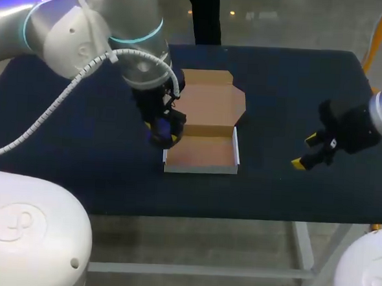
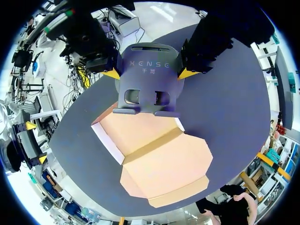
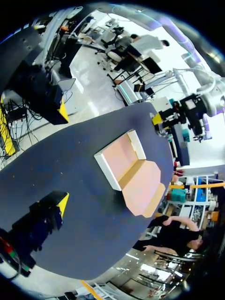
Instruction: Assemble the packaging by folding the flat box into shape, placing the metal phone stand inside, and closing the box properly
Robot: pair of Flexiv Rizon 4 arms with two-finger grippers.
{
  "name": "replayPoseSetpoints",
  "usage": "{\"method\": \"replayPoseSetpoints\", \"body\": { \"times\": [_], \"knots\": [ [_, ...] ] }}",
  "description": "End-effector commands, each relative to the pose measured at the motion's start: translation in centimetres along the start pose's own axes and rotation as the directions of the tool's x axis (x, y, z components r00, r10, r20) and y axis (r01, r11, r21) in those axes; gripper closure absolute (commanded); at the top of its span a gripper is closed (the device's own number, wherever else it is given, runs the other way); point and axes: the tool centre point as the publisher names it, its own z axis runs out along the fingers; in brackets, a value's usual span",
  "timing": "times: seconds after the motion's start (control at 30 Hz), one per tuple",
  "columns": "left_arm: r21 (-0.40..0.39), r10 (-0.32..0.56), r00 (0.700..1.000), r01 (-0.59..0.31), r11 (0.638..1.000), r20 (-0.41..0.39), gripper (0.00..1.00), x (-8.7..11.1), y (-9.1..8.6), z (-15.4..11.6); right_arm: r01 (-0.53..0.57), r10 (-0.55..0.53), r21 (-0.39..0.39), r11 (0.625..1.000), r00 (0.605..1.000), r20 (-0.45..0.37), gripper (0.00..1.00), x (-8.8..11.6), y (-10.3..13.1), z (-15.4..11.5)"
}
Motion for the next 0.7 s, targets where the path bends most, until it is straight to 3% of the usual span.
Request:
{"method": "replayPoseSetpoints", "body": {
  "times": [0.03,0.37,0.7],
  "knots": [
    [-0.010,0.030,0.999,-0.030,1.000,0.014,1.00,1.8,-0.5,1.0,0.001,-0.001,-0.002,1.000,1.000,-0.007,0.00,-0.1,0.0,-0.3],
    [0.001,0.121,0.993,-0.121,0.993,0.012,1.00,5.3,-1.6,2.6,0.001,-0.001,-0.002,1.000,1.000,-0.007,0.00,-0.1,0.0,-0.3],
    [-0.003,0.173,0.985,-0.173,0.985,0.005,1.00,6.9,-3.0,5.1,0.001,-0.001,-0.002,1.000,1.000,-0.007,0.00,-0.1,0.0,-0.3]
  ]
}}
